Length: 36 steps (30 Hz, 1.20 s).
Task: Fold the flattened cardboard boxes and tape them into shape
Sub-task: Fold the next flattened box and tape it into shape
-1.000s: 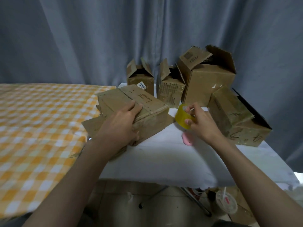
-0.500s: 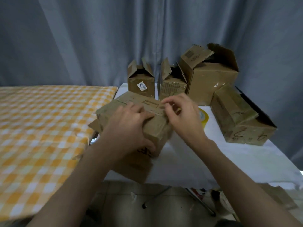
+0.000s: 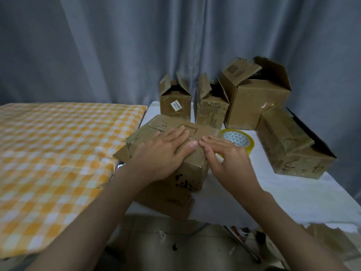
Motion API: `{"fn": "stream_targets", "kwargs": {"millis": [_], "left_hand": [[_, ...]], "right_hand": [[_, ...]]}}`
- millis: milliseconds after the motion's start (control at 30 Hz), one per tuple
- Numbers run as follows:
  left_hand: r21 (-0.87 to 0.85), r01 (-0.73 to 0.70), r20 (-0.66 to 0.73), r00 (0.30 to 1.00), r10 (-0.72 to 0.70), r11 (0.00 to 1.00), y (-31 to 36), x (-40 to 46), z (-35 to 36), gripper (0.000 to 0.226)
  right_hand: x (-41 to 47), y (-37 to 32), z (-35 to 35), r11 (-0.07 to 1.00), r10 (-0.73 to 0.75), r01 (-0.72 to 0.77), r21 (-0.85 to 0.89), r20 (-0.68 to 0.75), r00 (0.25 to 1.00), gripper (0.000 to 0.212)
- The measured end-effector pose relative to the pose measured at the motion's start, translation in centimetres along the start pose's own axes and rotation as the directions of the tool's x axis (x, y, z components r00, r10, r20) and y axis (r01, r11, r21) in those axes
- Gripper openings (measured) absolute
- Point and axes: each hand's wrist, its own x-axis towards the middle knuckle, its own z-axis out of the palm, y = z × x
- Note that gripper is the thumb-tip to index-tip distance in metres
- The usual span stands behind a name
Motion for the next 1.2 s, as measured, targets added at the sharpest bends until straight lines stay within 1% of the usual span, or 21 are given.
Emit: {"fn": "stream_targets", "kwargs": {"millis": [100, 167, 233, 333, 400, 500, 600, 733, 833, 900, 933, 1033, 1133, 1200], "left_hand": [[0.027, 0.117, 0.017, 0.993, -0.117, 0.993, -3.1, 0.3, -1.2, 0.082], [0.019, 0.171, -0.015, 0.985, -0.171, 0.985, -4.4, 0.5, -1.5, 0.072], [0.023, 0.192, -0.066, 0.98, -0.19, 0.981, -4.5, 0.7, -1.4, 0.062], [0.1, 0.201, -0.106, 0.976, -0.19, 0.975, -3.8, 0.8, -1.4, 0.059], [0.124, 0.263, -0.111, 0.962, -0.25, 0.957, -3.2, 0.6, -1.6, 0.062], [0.096, 0.364, -0.153, 0.925, -0.348, 0.926, -1.6, -0.4, -1.7, 0.061], [0.114, 0.408, -0.223, 0.899, -0.377, 0.906, 0.4, -1.6, -1.4, 0.051], [0.101, 0.431, -0.238, 0.886, -0.399, 0.897, 1.5, -2.7, -1.5, 0.045], [0.112, 0.412, -0.218, 0.898, -0.383, 0.904, 2.1, -3.5, -0.9, 0.049], [0.139, 0.389, -0.232, 0.907, -0.352, 0.911, 1.6, -4.2, -0.8, 0.058], [0.123, 0.401, -0.236, 0.9, -0.366, 0.908, 1.0, -4.5, -0.9, 0.063], [0.006, 0.459, -0.183, 0.874, -0.45, 0.888, -0.5, -4.9, -1.1, 0.073], [-0.144, 0.423, -0.111, 0.891, -0.439, 0.895, 0.5, -5.3, 0.4, 0.082], [-0.214, 0.399, -0.12, 0.895, -0.429, 0.892, 1.6, -5.7, 1.4, 0.088]], "right_hand": [[0.0, -0.2, 0.1, 1.0, 0.011, -0.011, 0.009, 0.005, 1.0, 0.026], [0.0, -0.3, 0.2, 0.999, 0.03, -0.03, 0.028, 0.005, 1.0, 0.027], [0.2, -0.3, 0.2, 0.997, 0.059, -0.059, 0.042, 0.006, 0.998, 0.027], [0.1, -0.5, 0.3, 0.992, 0.122, -0.122, 0.035, 0.006, 0.992, 0.029], [-0.2, -0.6, 0.4, 0.989, 0.148, -0.148, 0.026, -0.002, 0.989, 0.03], [-0.4, -0.8, 0.5, 0.985, 0.165, -0.164, 0.044, -0.018, 0.986, 0.03], [-0.3, -0.8, 0.5, 0.983, 0.176, -0.175, 0.05, -0.017, 0.984, 0.031], [-0.2, -0.9, 0.7, 0.984, 0.173, -0.172, 0.052, -0.02, 0.985, 0.03], [-0.1, -1.0, 0.6, 0.984, 0.17, -0.169, 0.051, -0.01, 0.985, 0.03], [-0.1, -1.0, 0.5, 0.983, 0.174, -0.173, 0.055, 0.0, 0.985, 0.03], [0.0, -1.0, 0.4, 0.983, 0.175, -0.175, 0.058, 0.005, 0.985, 0.03], [-0.1, -1.2, 0.3, 0.979, 0.184, -0.184, 0.089, 0.005, 0.983, 0.029], [0.0, -1.4, 0.3, 0.973, 0.193, -0.188, 0.131, -0.026, 0.981, 0.028], [-0.1, -1.5, 0.2, 0.965, 0.207, -0.195, 0.174, -0.054, 0.977, 0.028]]}}
